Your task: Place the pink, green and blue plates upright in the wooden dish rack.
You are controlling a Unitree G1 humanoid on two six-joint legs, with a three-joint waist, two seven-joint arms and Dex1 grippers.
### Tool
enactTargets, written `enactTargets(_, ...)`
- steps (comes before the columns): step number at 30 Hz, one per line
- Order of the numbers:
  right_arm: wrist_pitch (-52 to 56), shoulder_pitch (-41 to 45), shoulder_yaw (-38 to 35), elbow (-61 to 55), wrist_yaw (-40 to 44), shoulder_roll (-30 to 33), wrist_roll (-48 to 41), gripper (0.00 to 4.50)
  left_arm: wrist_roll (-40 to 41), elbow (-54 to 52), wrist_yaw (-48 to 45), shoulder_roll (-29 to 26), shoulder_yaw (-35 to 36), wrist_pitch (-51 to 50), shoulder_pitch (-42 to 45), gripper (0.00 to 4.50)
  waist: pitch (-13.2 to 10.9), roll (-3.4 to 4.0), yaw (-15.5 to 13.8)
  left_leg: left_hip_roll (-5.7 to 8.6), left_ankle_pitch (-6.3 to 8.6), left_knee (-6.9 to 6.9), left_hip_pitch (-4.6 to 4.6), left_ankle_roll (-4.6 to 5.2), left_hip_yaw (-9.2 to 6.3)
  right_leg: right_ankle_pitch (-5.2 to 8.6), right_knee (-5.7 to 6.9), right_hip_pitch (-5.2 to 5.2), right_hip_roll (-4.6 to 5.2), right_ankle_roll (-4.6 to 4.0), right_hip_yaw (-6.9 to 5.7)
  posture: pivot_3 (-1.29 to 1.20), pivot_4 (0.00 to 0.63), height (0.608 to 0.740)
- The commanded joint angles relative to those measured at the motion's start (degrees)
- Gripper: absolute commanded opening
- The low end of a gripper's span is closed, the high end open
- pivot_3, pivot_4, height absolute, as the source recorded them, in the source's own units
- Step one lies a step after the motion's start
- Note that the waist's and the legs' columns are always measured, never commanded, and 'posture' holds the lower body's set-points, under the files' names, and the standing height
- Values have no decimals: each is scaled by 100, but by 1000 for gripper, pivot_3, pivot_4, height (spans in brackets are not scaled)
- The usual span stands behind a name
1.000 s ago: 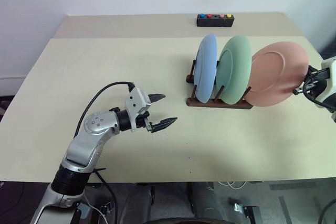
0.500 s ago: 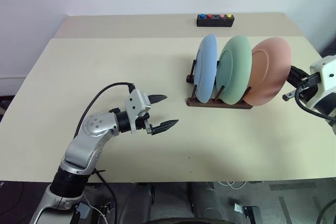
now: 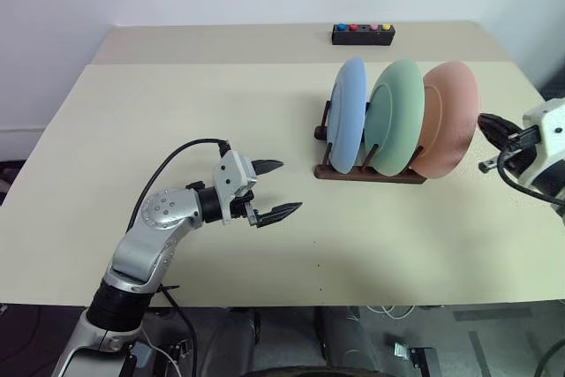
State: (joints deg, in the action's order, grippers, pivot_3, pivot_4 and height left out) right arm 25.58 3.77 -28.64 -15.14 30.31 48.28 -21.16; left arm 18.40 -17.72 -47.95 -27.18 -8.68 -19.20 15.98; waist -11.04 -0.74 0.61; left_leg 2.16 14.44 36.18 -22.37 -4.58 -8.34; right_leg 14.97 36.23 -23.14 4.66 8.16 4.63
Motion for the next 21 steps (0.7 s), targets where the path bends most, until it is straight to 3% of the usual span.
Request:
enactTargets(1, -517, -445, -388, 211, 328, -174, 3, 11, -189, 228, 288, -3, 241, 213, 28, 4428, 1, -1, 0, 0, 0, 0, 1, 0, 0, 0, 0, 1, 0, 0, 0, 0, 150, 740)
enactTargets(12, -1688, -2117, -1076, 922, 2066, -651, -619, 11, -270, 846, 297, -487, 949, 755, -561, 4428, 5, 8, 41, -1, 1, -3, 10, 1, 1, 1, 0, 8, 0, 1, 1, 0, 150, 740)
enactTargets(21, -1799, -2043, -1203, 1299, 2345, -657, -919, 11, -331, 961, 210, -603, 1062, 934, -816, 4428, 5, 8, 37, -1, 1, -3, 43, 1, 1, 5, -3, 43, 0, -5, 1, 0, 150, 740)
